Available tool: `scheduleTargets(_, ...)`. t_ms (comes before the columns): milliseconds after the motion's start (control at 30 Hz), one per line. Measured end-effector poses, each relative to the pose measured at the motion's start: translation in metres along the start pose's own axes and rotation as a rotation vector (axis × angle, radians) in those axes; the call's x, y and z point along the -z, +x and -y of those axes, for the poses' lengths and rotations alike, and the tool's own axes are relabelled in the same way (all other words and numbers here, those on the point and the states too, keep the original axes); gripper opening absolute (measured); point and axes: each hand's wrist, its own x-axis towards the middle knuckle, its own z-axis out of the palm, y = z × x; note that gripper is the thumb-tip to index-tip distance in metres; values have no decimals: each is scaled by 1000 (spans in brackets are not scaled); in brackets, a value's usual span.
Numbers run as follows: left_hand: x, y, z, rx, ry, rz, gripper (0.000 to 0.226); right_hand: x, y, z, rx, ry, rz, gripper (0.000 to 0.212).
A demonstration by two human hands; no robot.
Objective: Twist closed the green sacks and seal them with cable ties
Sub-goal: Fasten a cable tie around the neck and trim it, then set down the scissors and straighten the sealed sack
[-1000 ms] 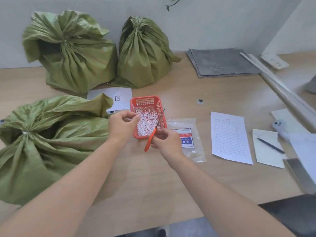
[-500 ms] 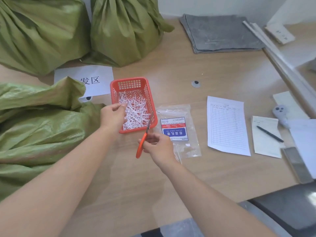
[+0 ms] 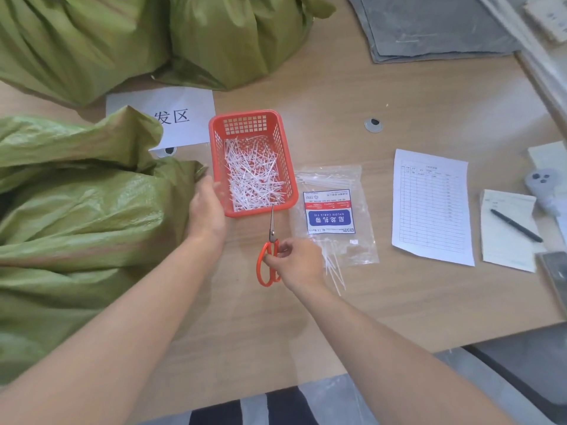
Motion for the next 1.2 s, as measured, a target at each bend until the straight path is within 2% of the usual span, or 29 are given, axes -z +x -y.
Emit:
scheduleTargets(100,9,-1,12,-7,-17,-33,40,-10,-5,-9,-32,-64,17,25)
scheduleTargets(233,20,-3,26,16,-10,-56,52,-17,-8,-15,-93,-140,-14,30)
scheduleTargets(333,25,-3,37,33,-10,-59,50,-24,-10,-20,-134,-188,-19,38)
scheduleTargets(500,29,-7,56,61,3,-51,51,-36,-11,-23,-124,-257,-70,28)
scheduleTargets(700,39,-14,76,92,73,-19,55,-44,-14,-30,-68,-291,-144,26)
scheduleTargets(1067,46,-24,91,132,129,-1,50,-52,-14,-40,-15,-342,-109,24)
scheduleTargets(1200,46,-30,89,141,117,11,48,-50,-13,-30,-73,-373,-88,28)
